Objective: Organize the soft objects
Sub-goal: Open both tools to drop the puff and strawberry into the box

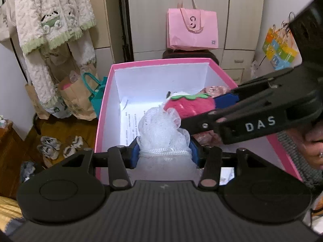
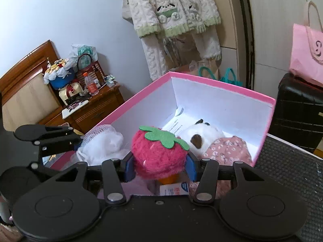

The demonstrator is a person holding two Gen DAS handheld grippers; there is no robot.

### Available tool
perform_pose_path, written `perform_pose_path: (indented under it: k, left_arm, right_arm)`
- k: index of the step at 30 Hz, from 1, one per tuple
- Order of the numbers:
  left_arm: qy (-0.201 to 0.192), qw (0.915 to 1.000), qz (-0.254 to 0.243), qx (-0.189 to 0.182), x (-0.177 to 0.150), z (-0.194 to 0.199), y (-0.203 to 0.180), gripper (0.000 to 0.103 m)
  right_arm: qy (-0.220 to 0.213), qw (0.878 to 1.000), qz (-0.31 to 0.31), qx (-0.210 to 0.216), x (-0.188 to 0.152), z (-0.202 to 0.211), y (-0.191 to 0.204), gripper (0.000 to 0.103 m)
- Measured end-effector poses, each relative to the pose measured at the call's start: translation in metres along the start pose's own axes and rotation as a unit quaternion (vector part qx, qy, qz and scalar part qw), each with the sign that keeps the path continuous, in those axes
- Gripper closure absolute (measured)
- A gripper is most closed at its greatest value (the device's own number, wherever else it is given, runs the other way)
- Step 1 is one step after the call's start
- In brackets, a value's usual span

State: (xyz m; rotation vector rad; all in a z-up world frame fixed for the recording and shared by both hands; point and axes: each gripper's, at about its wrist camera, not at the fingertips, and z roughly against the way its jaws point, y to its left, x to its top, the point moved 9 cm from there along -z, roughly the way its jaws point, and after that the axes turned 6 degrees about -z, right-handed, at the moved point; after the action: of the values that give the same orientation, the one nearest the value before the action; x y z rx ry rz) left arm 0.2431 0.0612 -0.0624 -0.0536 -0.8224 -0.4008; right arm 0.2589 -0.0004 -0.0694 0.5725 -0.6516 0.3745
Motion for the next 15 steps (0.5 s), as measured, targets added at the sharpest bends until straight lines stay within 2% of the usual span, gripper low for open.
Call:
perform_pose_path:
  k: [2,3,4,7,15]
  left_arm:
    - [-0.002,0.9998,-0.007,0.02,0.002,-0.001,0.001,0.04]
    - [-0.007,0.9995,-0.015,0.028,0.004,-0.001,0.001,0.031]
    - [-0.014,0.999,-0.022,0.036,0.005,0.0,0.002,0.029]
    - [-0.028,0.9987,-0.023,0.037,0.005,0.007,0.005,0.026]
    - [-0.04,0.999,-0.017,0.013,-0.006,0.032,0.001,0.026]
  right_arm:
    - [0.003,1.0,0.001,-0.003,0.006,-0.007,0.001,0.042]
    - [0.005,1.0,0.002,-0.003,0.007,-0.01,0.002,0.039]
    - [0.005,1.0,0.001,-0.005,0.01,-0.013,0.002,0.034]
    - [0.004,1.0,-0.002,-0.012,0.011,-0.014,-0.001,0.027]
    - [-0.01,1.0,0.011,-0.018,0.0,0.018,0.0,0.025]
